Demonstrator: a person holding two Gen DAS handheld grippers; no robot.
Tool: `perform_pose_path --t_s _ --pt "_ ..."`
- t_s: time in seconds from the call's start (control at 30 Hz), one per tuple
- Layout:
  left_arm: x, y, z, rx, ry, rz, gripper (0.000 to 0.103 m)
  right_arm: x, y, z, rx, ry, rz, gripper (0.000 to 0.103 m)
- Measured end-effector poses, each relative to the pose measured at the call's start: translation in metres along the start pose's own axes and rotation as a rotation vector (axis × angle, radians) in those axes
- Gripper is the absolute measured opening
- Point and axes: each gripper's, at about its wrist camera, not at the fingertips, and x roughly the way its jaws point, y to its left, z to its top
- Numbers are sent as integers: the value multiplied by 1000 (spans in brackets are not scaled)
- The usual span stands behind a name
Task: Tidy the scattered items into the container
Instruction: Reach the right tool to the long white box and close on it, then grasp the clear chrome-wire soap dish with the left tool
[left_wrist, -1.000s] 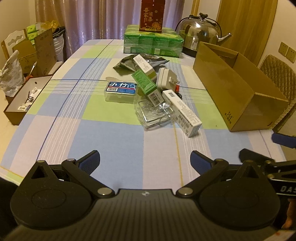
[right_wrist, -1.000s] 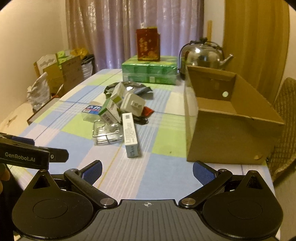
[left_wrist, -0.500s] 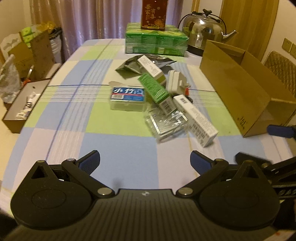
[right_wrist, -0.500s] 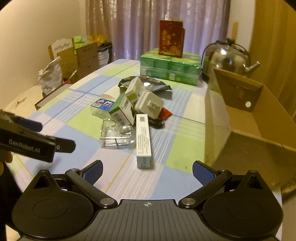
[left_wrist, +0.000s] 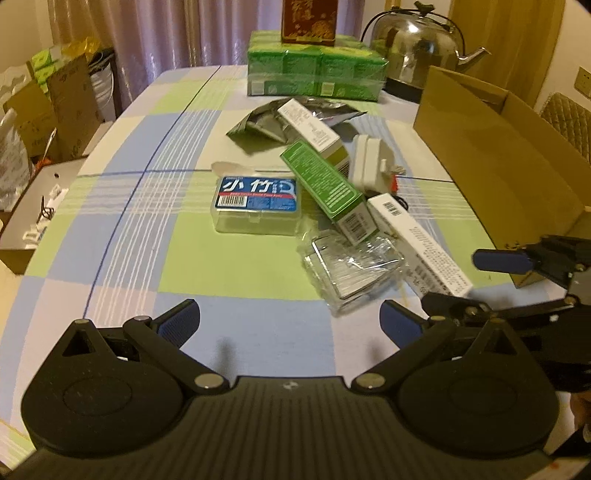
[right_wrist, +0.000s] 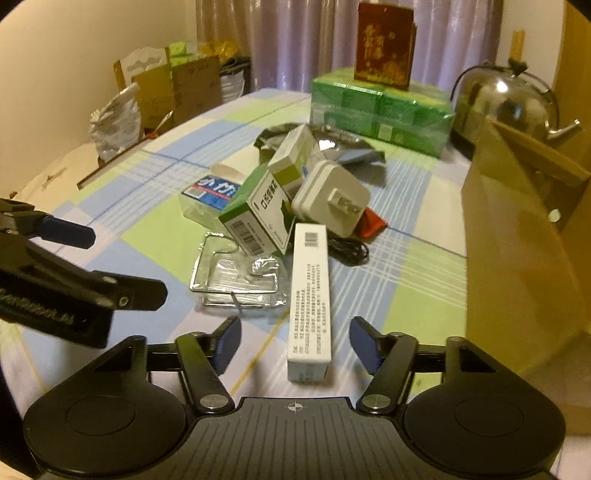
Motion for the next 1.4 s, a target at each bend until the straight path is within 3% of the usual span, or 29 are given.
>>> perform_pose_path --t_s 0.13,0.17,0.4,0.47,0.67,0.77,0.97,1.03,1.07,1.13,1.27,1.4 --pt "7 4 1 -22 3 -17 102 11 -6 -1 17 26 2 28" --pt "8 4 1 -26 1 -19 102 11 -7 -2 23 27 -1 25" --pt "8 6 3 -52 -16 -21 102 -3 -7 -11 80 30 92 24" --pt "9 3 5 -46 -21 -28 102 -8 -10 -14 99 9 53 23" --pt "25 -18 11 -32 -32 -30 102 -11 -16 -22 71 -15 -79 23" --pt "39 -29 12 -35 -31 -15 101 -10 -18 -26 61 -22 -92 23" --pt "60 -40 8 -37 -38 32 87 -8 -19 -30 46 -26 -94 24" --pt "62 -43 6 -7 -40 38 78 -7 -19 -31 51 -25 -94 33" --pt "61 -43 6 9 -40 37 75 -8 -19 -31 54 -27 -93 47" --pt "57 -42 4 47 -38 22 70 -9 -18 -32 61 -37 -88 57" --pt "44 -36 -2 139 -5 -109 68 -13 -17 -32 61 -39 -75 57" --pt "33 -28 -9 198 28 -170 73 -15 -19 -35 66 -27 -70 57"
